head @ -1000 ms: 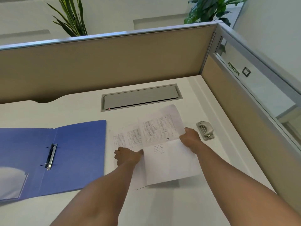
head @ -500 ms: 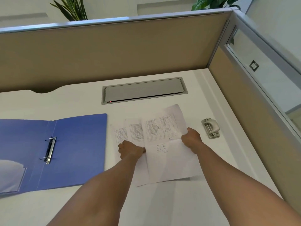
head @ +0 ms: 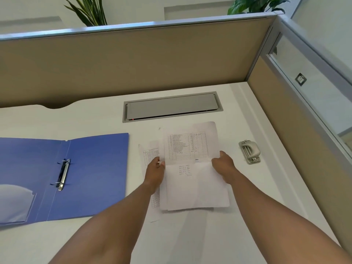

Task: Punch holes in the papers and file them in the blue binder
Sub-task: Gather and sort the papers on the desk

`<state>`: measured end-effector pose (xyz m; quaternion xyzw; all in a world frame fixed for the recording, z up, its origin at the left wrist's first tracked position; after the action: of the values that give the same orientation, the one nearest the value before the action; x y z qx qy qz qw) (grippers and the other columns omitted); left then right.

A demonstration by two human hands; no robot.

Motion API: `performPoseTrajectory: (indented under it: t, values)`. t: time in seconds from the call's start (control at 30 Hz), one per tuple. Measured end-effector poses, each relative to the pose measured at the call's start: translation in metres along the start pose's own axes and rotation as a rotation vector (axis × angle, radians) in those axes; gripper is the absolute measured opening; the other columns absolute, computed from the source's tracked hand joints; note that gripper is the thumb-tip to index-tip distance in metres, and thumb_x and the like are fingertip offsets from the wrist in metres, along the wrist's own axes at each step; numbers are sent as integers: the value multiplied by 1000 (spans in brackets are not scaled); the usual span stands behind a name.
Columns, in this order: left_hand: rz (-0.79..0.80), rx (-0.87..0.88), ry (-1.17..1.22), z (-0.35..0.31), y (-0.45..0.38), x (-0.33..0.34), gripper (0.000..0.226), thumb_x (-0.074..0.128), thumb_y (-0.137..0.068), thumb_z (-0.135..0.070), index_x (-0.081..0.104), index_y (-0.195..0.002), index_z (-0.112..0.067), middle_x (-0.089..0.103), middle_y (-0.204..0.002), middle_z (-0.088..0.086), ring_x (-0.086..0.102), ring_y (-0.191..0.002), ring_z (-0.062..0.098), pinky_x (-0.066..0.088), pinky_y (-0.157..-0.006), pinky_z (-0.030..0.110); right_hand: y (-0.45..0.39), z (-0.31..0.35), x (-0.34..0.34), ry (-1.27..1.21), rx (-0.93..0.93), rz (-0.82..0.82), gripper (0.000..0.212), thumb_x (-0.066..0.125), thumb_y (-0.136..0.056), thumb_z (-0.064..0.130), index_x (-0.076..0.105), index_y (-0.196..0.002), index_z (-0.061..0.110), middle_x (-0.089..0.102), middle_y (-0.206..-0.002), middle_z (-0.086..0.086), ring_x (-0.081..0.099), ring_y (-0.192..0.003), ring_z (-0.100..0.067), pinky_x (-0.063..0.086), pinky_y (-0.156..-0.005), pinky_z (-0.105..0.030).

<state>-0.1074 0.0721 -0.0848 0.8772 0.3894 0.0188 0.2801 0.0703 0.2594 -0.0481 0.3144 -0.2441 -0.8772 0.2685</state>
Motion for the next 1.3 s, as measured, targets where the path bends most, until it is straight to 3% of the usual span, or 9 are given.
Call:
performPoseTrajectory:
  t: [0.23,0.4,0.53,0.63,0.73,0.87,0.97,1.1,1.3]
  values:
    - [54,-3,35,-10,3,-2,26,40,-106,-22,62,-122,-22,70,-117,-7,65,-108,13,51,-85,23,3,0,-2,-186,46,-12,28,51,-89,12,52,-117,12,60,-109,-5,57,-87,-20,43,-61,-25]
    - [85,-45,41,-16,7,0,31,35,-106,-24,61,-123,-24,68,-120,-6,65,-105,13,52,-83,26,5,-2,-5,-231,45,-45,36,56,-88,11,50,-123,15,60,-105,-1,59,-93,-21,48,-71,-28]
    - [101,-163,79,-13,8,7,36,31,-106,-39,64,-112,-26,64,-129,5,59,-95,11,45,-104,37,6,-3,-1,-197,38,-8,38,52,-89,9,53,-126,12,62,-117,-5,60,-99,-23,47,-76,-28]
    - [186,-161,168,-11,7,18,44,42,-100,-57,62,-125,-26,67,-122,-8,62,-112,13,44,-105,36,9,-3,1,-178,40,40,32,51,-90,9,53,-122,13,61,-111,-3,60,-92,-21,47,-66,-26]
    - [187,-117,105,-10,4,21,35,59,-98,-35,62,-128,-19,71,-121,0,68,-108,19,52,-99,42,11,-4,4,-155,43,96,25,48,-92,7,52,-115,13,60,-98,2,58,-82,-15,47,-63,-25]
    - [83,-161,93,-6,4,15,28,57,-99,-31,65,-123,-17,72,-113,-1,69,-101,20,56,-90,40,11,-5,5,-105,-6,94,28,46,-89,3,58,-111,15,64,-101,0,63,-89,-21,53,-73,-29]
    - [-38,-165,66,-1,3,5,19,58,-99,-31,64,-97,-13,68,-100,-4,63,-88,14,52,-75,28,8,-6,3,-57,-44,14,23,47,-86,2,62,-102,10,67,-99,-7,61,-81,-21,50,-65,-26]
    - [-269,-196,15,7,4,-14,14,63,-92,-28,68,-102,-21,69,-112,-1,63,-94,19,52,-81,31,2,-12,0,16,-36,-58,21,49,-83,7,62,-101,7,67,-99,-8,60,-80,-24,48,-63,-28]
    - [-546,-354,-284,14,16,-38,74,82,-75,-36,46,-135,-14,44,-138,10,45,-127,29,48,-92,43,-3,-23,-2,140,-8,-94,25,48,-82,8,59,-103,1,64,-95,-10,53,-74,-23,44,-61,-27]
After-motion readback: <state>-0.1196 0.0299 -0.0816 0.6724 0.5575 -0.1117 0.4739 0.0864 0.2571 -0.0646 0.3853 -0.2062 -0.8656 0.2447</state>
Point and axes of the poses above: each hand's wrist, its own y-axis away from the middle knuckle, its own x-axis out of the palm, z = x × y, the point moved 5 cm from there along -y, towards the middle knuckle
